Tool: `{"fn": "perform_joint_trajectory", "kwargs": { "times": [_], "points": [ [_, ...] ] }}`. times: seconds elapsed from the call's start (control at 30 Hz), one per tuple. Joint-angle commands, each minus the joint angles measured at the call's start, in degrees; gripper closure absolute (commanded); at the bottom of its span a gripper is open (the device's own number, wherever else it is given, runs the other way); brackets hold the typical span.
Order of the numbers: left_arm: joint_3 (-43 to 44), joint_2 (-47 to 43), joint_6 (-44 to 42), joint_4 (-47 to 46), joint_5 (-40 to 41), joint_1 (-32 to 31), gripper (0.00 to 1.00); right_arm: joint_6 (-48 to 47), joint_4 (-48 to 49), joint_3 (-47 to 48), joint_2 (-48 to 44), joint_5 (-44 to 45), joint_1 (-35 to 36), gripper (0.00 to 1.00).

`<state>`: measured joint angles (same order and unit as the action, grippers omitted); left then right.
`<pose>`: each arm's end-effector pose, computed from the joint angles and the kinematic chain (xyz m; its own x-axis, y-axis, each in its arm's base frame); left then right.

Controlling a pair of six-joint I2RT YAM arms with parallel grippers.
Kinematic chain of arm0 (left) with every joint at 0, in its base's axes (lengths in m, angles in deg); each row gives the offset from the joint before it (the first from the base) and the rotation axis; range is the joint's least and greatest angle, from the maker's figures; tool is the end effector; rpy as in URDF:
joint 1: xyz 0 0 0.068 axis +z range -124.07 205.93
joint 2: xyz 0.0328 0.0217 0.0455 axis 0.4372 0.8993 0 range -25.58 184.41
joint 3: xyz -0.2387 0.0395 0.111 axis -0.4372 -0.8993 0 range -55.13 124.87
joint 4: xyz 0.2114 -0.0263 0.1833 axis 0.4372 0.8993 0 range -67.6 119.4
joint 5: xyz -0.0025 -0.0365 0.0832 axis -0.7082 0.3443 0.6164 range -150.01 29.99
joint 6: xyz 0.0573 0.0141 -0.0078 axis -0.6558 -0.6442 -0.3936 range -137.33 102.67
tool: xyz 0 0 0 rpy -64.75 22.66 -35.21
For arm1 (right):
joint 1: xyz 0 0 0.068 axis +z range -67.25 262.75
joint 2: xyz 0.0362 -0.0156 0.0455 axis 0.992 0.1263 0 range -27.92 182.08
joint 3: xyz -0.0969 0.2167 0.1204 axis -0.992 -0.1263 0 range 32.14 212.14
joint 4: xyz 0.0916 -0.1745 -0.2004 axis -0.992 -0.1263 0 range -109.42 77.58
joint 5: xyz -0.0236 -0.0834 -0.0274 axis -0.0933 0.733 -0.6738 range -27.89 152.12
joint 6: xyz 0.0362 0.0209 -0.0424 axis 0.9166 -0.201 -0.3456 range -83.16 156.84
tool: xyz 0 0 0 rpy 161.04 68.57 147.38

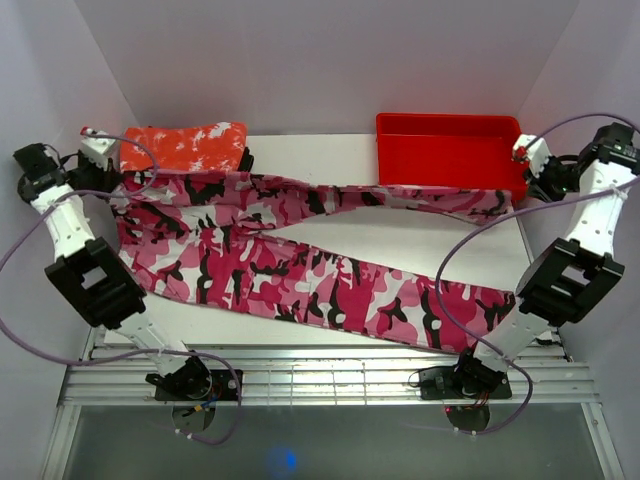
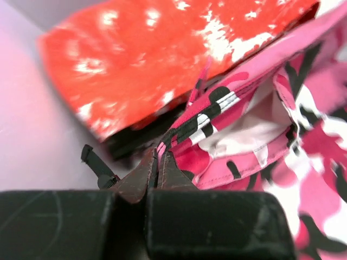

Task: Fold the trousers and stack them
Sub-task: Fold the trousers

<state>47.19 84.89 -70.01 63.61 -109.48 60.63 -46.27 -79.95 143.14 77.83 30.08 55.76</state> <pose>0.3873 0.2277 0.2985 -0.3488 0.3871 -0.8536 0.5186 0.8383 0.1682 0.3676 -0.1611 0.3468 -0.2582 -0.8129 -0.5220 -0.7634 0.5028 -0.4054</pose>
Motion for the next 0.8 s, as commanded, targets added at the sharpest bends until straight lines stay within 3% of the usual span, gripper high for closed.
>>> {"fn": "perform_joint_trajectory", "kwargs": {
  "times": [0.0, 0.13, 0.17, 0.33, 0.37, 0.4, 0.43, 0.5, 0.53, 0.57, 0.77],
  "points": [
    [-9.91, -14.74, -6.88, -6.93, -8.53, 7.74, 1.0, -8.97, -7.34, -9.71, -13.6, -0.67, -3.51, 0.92],
    [-30.13, -24.68, -23.47, -1.15, -10.56, 14.42, 1.0, -20.14, -5.43, -34.31, -29.35, 5.04, -5.97, 0.92],
    [-37.39, -25.91, -34.83, 1.83, -7.68, 19.04, 1.0, -28.43, -3.94, -51.15, -39.82, 11.4, -8.5, 0.92],
    [-44.66, -19.36, -41.88, 5.81, 1.55, 20.15, 1.0, -28.96, 2.29, -63.96, -46.86, 13.41, -9.23, 0.92],
    [-44.93, -18.46, -40.75, 5.46, 2.18, 20.15, 1.0, -26.6, 3.1, -63.72, -46.69, 12.18, -8.97, 0.87],
    [-44.84, -17.76, -39.7, 5.02, 2.36, 20.15, 1.0, -24.31, 3.97, -62.76, -46.17, 9.04, -8.44, 0.76],
    [-44.58, -17.23, -38.9, 4.67, 2.28, 20.15, 1.0, -21.33, 5.2, -61.44, -44.25, 7.61, -7.74, 0.55],
    [-43.88, -16.52, -37.24, 4.67, 1.23, 20.15, 1.0, -12.49, 8.53, -56.44, -41.52, 5.59, -3.97, 0.43],
    [-42.92, -16.35, -36.79, 4.67, 0.7, 20.06, 1.0, -10.16, 9.16, -54.51, -38.11, 5.23, -2.48, 0.25],
    [-42.3, -16.26, -36.35, 4.84, 0.08, 19.97, 1.0, -8.23, 9.52, -50.22, -36.43, 4.7, 0.15, 0.2],
    [-36.86, -13.97, -33.8, 7.39, -0.54, 19.18, 1.0, 3.91, 10.31, -37.01, -20.8, 3.64, 12.89, 0.13]
  ]
}}
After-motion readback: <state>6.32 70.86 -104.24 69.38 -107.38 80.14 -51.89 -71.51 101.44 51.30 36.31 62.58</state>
